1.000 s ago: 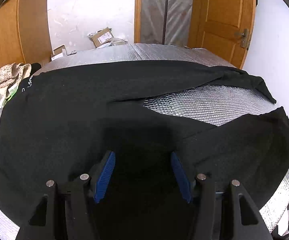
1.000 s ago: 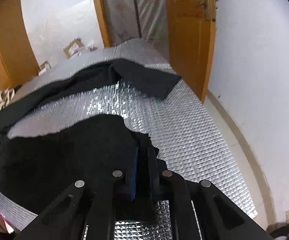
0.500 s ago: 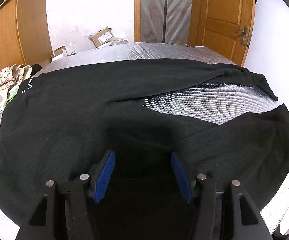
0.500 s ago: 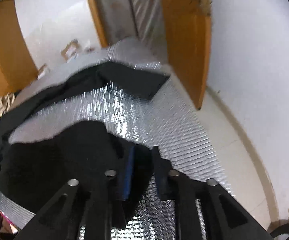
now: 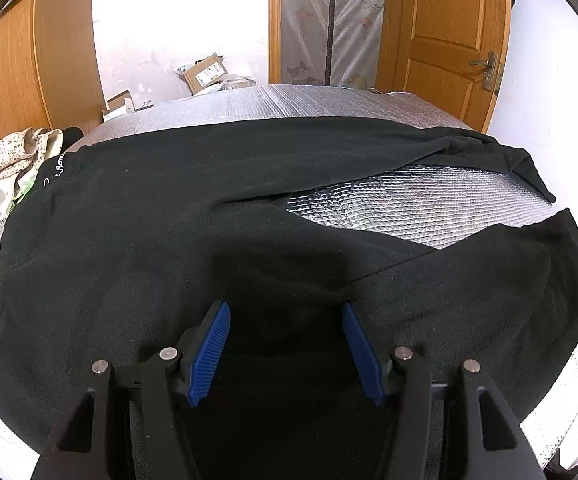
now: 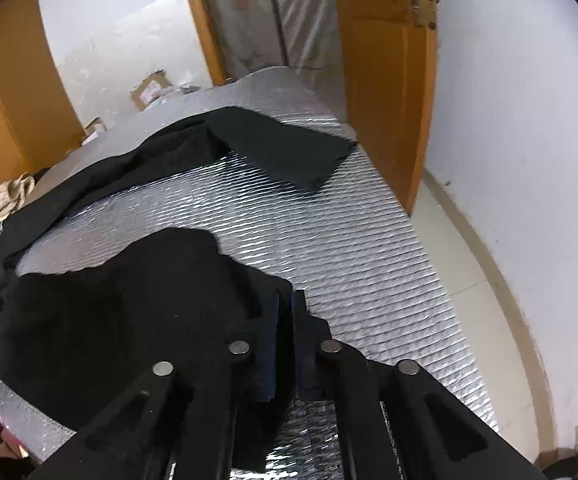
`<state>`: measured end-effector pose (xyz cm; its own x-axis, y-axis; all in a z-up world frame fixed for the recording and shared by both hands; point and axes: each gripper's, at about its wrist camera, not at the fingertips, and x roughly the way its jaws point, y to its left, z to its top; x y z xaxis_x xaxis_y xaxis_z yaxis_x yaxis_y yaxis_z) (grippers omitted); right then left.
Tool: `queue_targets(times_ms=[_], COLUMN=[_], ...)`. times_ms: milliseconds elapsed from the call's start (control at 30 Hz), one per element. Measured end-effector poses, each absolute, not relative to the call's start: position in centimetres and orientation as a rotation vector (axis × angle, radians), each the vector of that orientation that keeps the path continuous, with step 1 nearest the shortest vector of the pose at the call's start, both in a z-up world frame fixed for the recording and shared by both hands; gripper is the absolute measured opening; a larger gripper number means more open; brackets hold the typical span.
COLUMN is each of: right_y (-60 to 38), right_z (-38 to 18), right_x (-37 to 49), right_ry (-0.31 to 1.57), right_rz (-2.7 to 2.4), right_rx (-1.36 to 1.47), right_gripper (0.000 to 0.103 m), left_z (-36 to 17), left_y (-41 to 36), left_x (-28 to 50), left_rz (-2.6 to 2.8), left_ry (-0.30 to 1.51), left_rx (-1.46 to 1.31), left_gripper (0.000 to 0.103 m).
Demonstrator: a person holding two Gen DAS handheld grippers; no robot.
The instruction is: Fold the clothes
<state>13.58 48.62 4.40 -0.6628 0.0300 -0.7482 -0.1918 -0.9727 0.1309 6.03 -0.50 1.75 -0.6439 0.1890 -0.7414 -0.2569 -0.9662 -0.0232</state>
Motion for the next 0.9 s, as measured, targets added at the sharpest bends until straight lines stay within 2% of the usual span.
queue_targets(times_ms=[233, 467, 567, 667, 800, 900], right_y=[51.0, 50.9, 50.7, 50.2, 47.9, 46.1], right_z=[7.2, 7.4, 7.5, 7.4, 6.5, 5.9], right_x=[16.6, 17.9, 18.3, 18.3, 15.9, 14.1], right_ry=[0.271, 0.329, 0.357, 0.376, 0.35, 0.329], right_rz=[2.557, 2.54, 2.542, 2.554, 2.624, 2.674], right_rx=[-0.944, -0.899, -0.887, -0.895, -1.006, -1.092], right_gripper=[0.004, 0.009, 0.014, 0.025, 0.027, 0.037], left_z=[1.7, 1.7, 1.7, 1.9, 3.1, 4.0], left_y=[-0.3, -0.3, -0.5, -0.8, -1.6, -3.2], left_x=[6.1, 6.1, 6.1, 6.3, 6.9, 7.3], left_rz=[2.645, 2.648, 2.645, 2.644, 2.679, 2.755], left_ry=[0.13, 0.137, 0.124, 0.099, 0.042, 0.047], left_rx=[-1.177, -1.175, -1.172, -1.156, -1.088, -1.056], left_gripper=[0.059, 0.059, 0.059, 0.059, 0.059, 0.059])
